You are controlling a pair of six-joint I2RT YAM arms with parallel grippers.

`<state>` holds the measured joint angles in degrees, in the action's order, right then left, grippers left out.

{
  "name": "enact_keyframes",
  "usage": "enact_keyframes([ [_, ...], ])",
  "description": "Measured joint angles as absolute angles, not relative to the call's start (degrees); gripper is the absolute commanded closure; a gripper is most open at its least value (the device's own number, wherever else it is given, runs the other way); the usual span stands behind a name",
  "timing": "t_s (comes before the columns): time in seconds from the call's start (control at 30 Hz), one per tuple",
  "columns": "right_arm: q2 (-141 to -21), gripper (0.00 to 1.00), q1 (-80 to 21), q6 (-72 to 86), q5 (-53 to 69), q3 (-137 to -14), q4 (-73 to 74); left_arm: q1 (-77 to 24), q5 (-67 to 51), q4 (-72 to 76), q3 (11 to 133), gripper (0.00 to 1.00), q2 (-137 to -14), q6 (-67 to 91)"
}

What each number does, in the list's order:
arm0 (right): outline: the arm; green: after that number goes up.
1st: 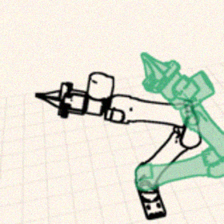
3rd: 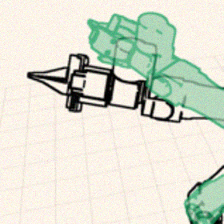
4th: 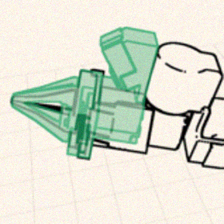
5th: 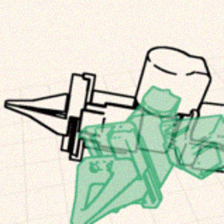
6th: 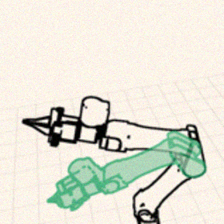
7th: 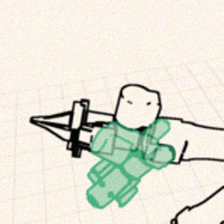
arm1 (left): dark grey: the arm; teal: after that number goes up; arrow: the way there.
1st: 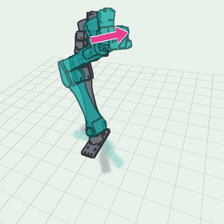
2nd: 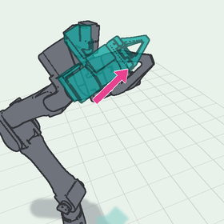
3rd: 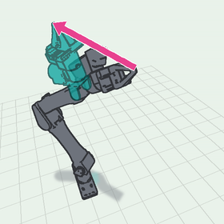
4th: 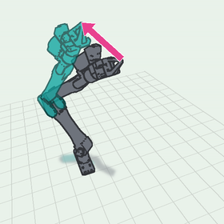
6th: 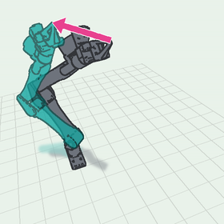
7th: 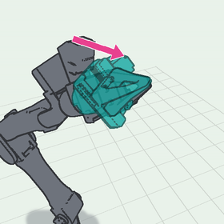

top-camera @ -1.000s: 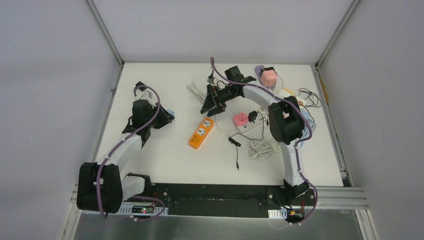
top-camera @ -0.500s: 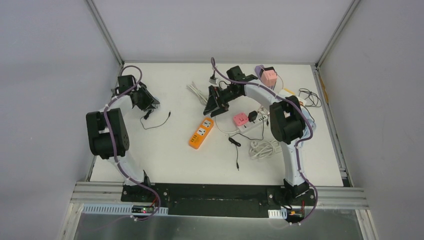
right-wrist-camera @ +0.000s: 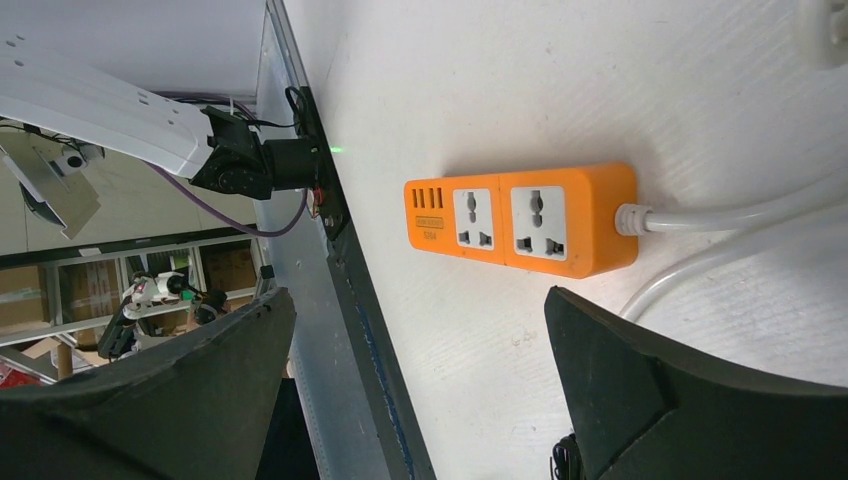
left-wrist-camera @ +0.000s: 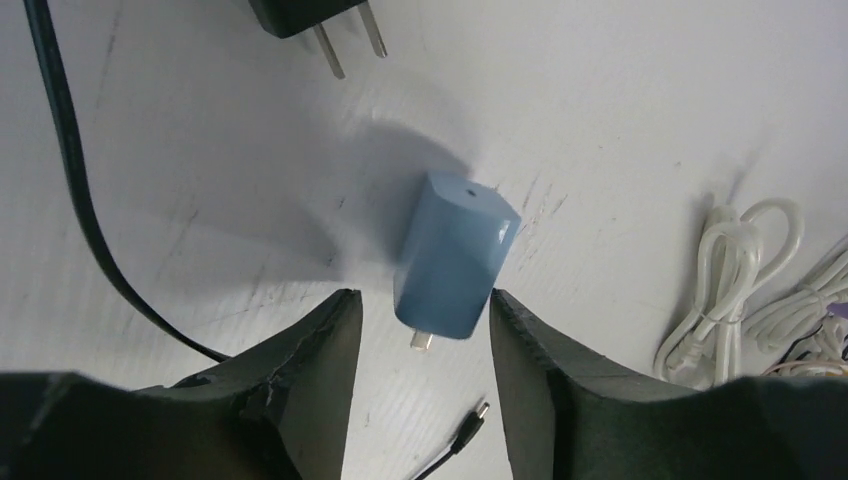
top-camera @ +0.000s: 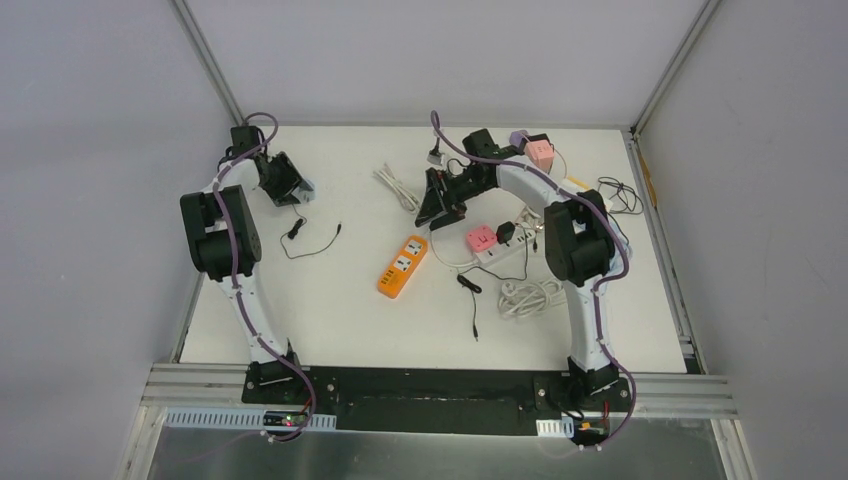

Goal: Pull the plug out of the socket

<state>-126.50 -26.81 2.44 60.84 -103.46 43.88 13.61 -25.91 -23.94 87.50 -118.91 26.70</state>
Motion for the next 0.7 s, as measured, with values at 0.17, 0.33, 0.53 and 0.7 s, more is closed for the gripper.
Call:
enact_keyframes([
  [0.17,-126.5,0.0,-25.67,0.43,60.84,-104.25,45.3,14.52,-24.95,-26.81,89.95,0.44,-119.7,25.82],
  [0.33,-126.5,0.0,-24.97,-3.25,60.16,-106.5,49.21,15.11,-23.44,-28.49,91.11,0.43,-118.83,23.53],
  [0.53,-126.32,0.0,-24.16,-11.77,57.67,-111.63,56.36,14.98,-22.72,-28.32,83.92,0.41,-107.9,20.6],
  [0.7,-123.98,0.0,-21.69,-21.8,53.78,-112.53,64.55,13.47,-23.22,-25.15,69.38,0.41,-87.85,19.49],
])
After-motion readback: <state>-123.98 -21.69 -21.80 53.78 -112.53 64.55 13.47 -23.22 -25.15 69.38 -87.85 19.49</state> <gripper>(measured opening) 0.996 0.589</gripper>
